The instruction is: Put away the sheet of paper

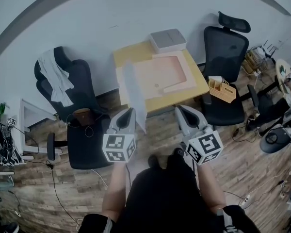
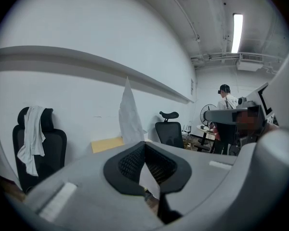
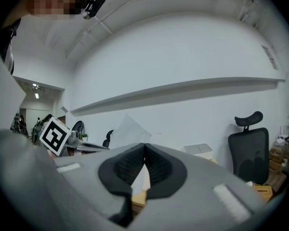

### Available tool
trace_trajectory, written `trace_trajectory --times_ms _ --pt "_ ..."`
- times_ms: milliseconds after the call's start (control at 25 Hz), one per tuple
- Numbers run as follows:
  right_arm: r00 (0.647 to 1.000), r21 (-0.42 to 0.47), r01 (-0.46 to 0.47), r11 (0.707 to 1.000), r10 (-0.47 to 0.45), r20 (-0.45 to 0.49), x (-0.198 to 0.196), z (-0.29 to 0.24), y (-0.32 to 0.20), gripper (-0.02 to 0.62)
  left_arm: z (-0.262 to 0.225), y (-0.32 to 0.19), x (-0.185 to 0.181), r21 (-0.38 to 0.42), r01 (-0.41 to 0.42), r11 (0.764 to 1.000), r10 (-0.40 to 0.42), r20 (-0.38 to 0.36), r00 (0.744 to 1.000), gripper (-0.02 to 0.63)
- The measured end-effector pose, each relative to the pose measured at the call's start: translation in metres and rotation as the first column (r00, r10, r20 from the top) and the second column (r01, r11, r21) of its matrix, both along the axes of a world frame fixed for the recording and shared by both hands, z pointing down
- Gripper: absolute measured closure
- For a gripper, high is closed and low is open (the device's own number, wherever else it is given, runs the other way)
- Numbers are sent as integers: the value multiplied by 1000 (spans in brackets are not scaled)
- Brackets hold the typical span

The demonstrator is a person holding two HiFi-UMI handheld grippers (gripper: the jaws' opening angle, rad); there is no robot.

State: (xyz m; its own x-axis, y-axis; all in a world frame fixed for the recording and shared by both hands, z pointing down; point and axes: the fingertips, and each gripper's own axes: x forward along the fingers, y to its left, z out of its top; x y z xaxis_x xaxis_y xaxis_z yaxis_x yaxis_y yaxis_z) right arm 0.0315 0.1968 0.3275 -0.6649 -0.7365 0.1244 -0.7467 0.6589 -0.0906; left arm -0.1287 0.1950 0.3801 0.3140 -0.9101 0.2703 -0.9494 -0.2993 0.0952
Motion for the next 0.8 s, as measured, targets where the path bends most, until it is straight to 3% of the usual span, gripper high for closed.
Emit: trace_trajectory --times_ms 360,800 --pt "1000 -13 12 1000 -11 10 3 7 -18 595 9 -16 4 -22 1 1000 0 7 1000 597" --pt "997 -22 64 998 -63 40 10 6 -85 595 13 -68 13 -60 48 997 -47 33 998 597"
